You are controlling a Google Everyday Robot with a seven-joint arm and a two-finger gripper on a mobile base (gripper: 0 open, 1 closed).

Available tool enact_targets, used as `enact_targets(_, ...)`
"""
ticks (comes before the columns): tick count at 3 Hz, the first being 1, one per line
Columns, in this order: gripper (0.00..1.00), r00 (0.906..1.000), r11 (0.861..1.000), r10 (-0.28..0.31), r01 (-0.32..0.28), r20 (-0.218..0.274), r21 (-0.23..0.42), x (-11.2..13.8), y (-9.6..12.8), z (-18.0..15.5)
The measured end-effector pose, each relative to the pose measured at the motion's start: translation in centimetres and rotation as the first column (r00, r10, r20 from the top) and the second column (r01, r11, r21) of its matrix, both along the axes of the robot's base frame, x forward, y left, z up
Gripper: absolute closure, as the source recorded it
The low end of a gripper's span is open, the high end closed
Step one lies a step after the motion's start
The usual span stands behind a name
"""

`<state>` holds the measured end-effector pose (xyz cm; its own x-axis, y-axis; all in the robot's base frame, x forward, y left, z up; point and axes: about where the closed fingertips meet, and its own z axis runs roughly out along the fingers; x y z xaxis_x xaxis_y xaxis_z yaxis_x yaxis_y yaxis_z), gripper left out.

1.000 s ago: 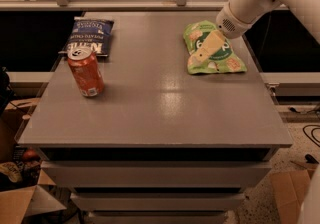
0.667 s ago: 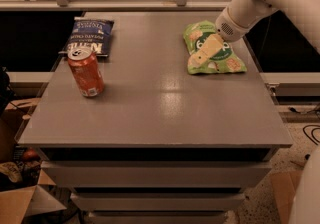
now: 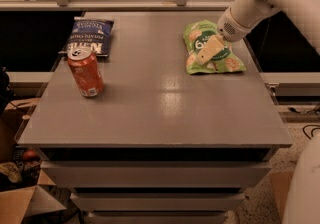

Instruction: Move green rice chip bag near coke can

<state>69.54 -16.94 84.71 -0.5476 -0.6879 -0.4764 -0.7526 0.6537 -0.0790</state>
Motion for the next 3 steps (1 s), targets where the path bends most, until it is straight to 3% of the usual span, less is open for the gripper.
enact_targets(2, 0.87, 0.9963, 0.999, 0.044, -0.043, 0.074, -0.009, -1.1, -0.5, 5.4)
enact_targets(3, 1.00, 0.9910, 0.997, 0.078, -0.078, 0.109, -0.004, -1.9, 0.1, 7.8)
